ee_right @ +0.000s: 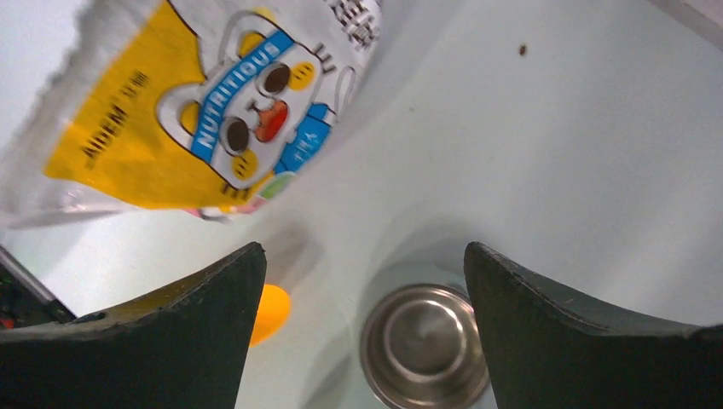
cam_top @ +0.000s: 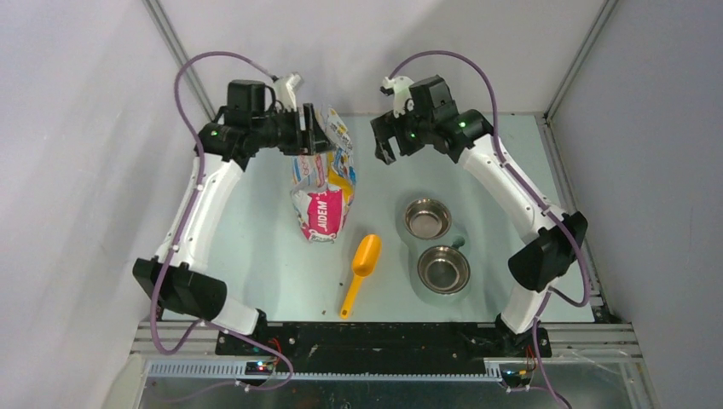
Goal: Serve the pet food
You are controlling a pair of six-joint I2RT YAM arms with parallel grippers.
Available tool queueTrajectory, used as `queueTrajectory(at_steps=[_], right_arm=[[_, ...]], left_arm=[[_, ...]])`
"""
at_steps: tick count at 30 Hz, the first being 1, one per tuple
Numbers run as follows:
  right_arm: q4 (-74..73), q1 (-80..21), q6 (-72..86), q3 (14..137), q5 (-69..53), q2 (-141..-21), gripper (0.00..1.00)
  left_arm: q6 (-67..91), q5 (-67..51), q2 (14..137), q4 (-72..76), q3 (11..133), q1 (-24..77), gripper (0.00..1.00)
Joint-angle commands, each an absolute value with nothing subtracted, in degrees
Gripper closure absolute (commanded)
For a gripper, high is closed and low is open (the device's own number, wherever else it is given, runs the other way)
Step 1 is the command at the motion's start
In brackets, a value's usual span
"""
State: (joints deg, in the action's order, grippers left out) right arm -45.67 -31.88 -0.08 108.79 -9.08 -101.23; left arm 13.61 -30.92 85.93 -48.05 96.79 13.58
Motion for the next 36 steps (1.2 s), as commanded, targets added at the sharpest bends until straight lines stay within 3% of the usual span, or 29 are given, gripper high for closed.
queueTrajectory(at_steps=[1,5,9,14,19,27,36], right_arm=[[-42.33,-32.66,6.36,114.91,-10.00,-102.85,0.13],[-42.80,-30.79,15.15,123.63,-9.20,-108.98,0.19],[-41.67,-27.68,18.85,130.03,-19.10,-114.42,0.30],[-37.08,-25.46,23.68,134.52,-29.01,-119.13,0.35],[-28.24,-25.83,30.33,133.91,-39.16,-122.69,0.42],[-32.13,-30.52,24.44,136.63,-39.38,-124.61,0.38],[-34.22,-31.57,26.25,137.64,-37.35,-125.84,0.42]], left_arm=[[15.64,-27.02,81.33,-43.63,102.19,10.92,0.33],[13.05,-18.86,83.13,-43.59,104.72,9.56,0.33],[10.30,-22.06,87.62,-45.32,108.29,8.65,0.34],[8.59,-18.92,92.16,-45.43,111.20,8.72,0.32],[14.82,-23.14,95.15,-44.85,111.47,8.70,0.40],[19.68,-23.38,91.52,-39.75,101.28,8.74,0.43],[20.01,-16.88,87.73,-39.17,96.31,11.04,0.42]])
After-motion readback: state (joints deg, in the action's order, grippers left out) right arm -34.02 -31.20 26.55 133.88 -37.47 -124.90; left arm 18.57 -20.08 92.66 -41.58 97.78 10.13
